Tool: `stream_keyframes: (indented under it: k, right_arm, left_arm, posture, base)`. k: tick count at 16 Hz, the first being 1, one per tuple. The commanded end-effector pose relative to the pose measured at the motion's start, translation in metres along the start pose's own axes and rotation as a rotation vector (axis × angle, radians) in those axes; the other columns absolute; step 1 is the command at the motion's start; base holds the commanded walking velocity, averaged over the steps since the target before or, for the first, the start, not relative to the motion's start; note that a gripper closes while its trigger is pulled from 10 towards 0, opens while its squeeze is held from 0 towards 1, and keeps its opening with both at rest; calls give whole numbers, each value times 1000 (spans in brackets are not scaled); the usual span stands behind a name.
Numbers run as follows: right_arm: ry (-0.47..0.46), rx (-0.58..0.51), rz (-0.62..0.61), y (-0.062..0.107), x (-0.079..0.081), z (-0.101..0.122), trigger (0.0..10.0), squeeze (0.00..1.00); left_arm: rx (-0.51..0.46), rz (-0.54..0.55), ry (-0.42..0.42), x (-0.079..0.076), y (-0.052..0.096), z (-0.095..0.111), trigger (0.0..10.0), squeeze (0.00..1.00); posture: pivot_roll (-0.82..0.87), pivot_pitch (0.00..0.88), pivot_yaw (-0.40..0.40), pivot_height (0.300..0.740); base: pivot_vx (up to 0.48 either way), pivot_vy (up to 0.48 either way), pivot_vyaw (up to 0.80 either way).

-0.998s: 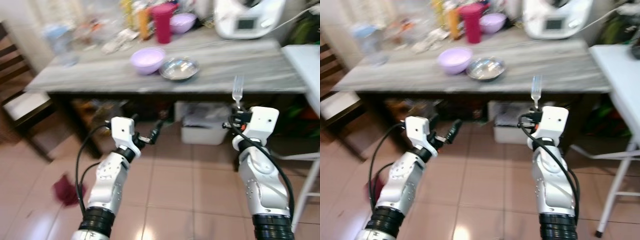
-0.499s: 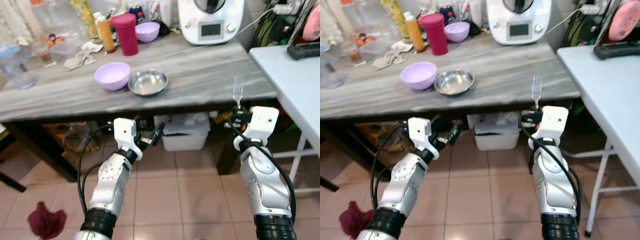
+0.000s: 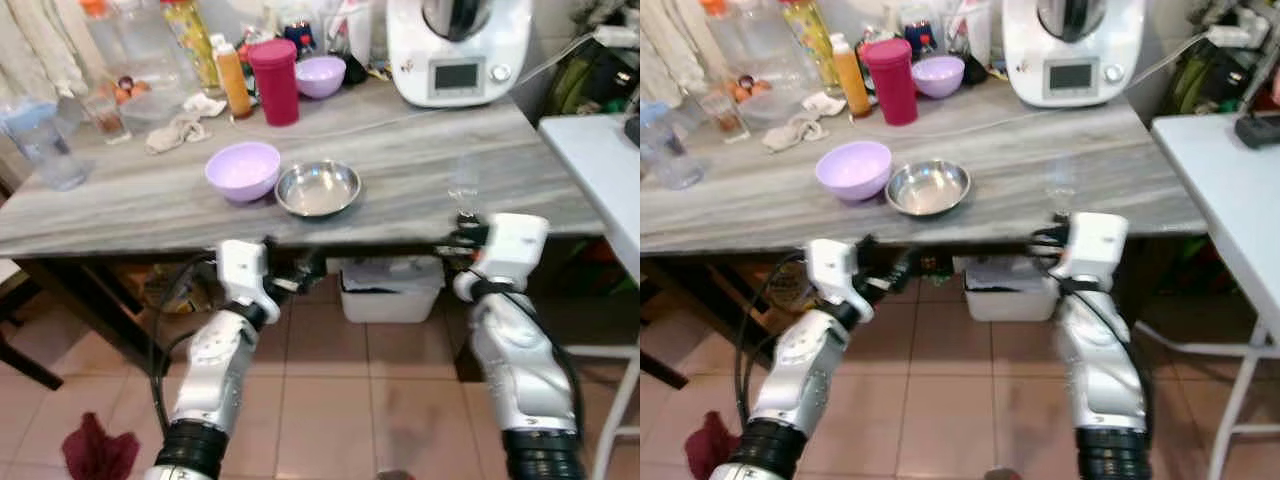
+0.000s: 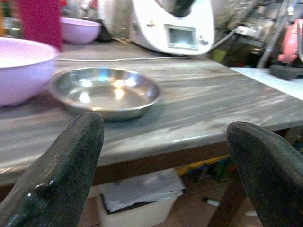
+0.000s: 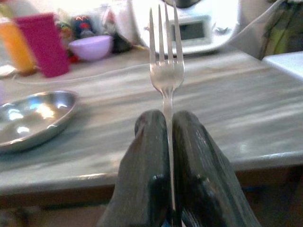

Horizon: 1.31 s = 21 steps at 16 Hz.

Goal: Setting the table

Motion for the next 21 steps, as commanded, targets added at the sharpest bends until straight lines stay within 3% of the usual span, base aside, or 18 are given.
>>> stream_keyframes:
  k: [1, 19, 20, 21]
  right_arm:
    - [-21, -21, 18, -2, 10, 7, 10000, 0]
    - [-24, -16, 16, -2, 9, 6, 10000, 0]
    - [30, -6, -11, 5, 2, 1, 10000, 0]
    - [39, 0, -10, 6, 1, -1, 10000, 0]
  left_arm:
    - [-11, 21, -29, 10, 3, 8, 10000, 0]
    - [-10, 16, -24, 8, 2, 7, 10000, 0]
    - [-38, -78, -55, -9, 12, 16, 10000, 0]
    - [-26, -114, -81, -13, 17, 16, 10000, 0]
  posture:
    - [-270, 64, 81, 740]
    - [-270, 64, 79, 740]
    - [-267, 73, 76, 740]
    - [-266, 73, 74, 740]
  base:
    - [352, 0, 0]
    - [349, 0, 0]
    - [0, 0, 0]
    - [0, 0, 0]
Point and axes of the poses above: a point about 5 cm out from each wrist's last joint towards the gripper, its own y axis pointing back from the gripper into the wrist, its own z axis along the axis of the wrist's last joint, x = y × z, the point moved 6 cm from there along -y, pointing out of the wrist towards the gripper, and after that the axes turned 10 degrees about y, right-handed, at the moved point
